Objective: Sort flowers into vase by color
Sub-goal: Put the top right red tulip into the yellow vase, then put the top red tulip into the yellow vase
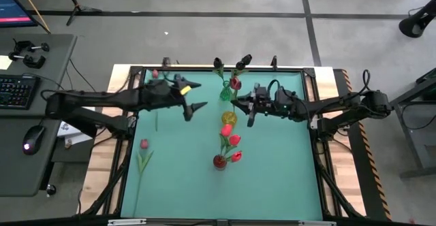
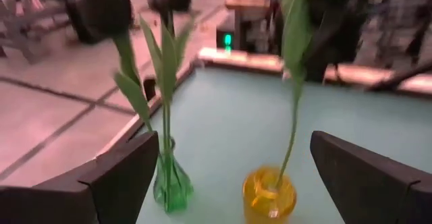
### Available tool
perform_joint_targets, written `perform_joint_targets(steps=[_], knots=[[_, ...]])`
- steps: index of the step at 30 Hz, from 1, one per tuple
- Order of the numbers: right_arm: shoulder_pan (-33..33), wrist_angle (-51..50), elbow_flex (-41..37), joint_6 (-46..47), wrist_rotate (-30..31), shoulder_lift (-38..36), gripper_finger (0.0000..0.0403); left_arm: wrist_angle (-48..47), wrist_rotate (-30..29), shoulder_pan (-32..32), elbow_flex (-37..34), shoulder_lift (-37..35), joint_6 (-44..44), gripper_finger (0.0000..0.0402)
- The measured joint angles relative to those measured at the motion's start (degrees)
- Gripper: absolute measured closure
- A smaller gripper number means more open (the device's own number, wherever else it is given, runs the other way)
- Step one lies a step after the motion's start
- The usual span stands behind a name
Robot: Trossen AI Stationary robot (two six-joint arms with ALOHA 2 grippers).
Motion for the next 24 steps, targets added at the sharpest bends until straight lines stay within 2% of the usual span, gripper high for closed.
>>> perform_joint_targets(steps=[7, 13, 18, 24], knots=[[0.00, -17.03, 7.04, -0.20, 4.75, 0.00, 0.0243, -1.51, -0.01, 0.00, 0.00, -7.05, -6.85, 0.0027], [-0.13, -26.46, 12.41, 0.35, 5.46, 0.00, 0.0168, -9.24, -0.01, 0.00, 0.00, -9.87, -8.05, 0.0027], [0.02, -35.27, 17.17, 0.42, 4.16, 0.00, 0.0140, -15.05, 0.58, 0.00, 0.00, -10.94, -8.50, 0.0027], [0.02, -56.22, 25.66, 3.00, 0.85, 0.00, 0.0137, -16.54, 2.88, 0.19, 0.00, -10.99, -13.45, 0.0027]])
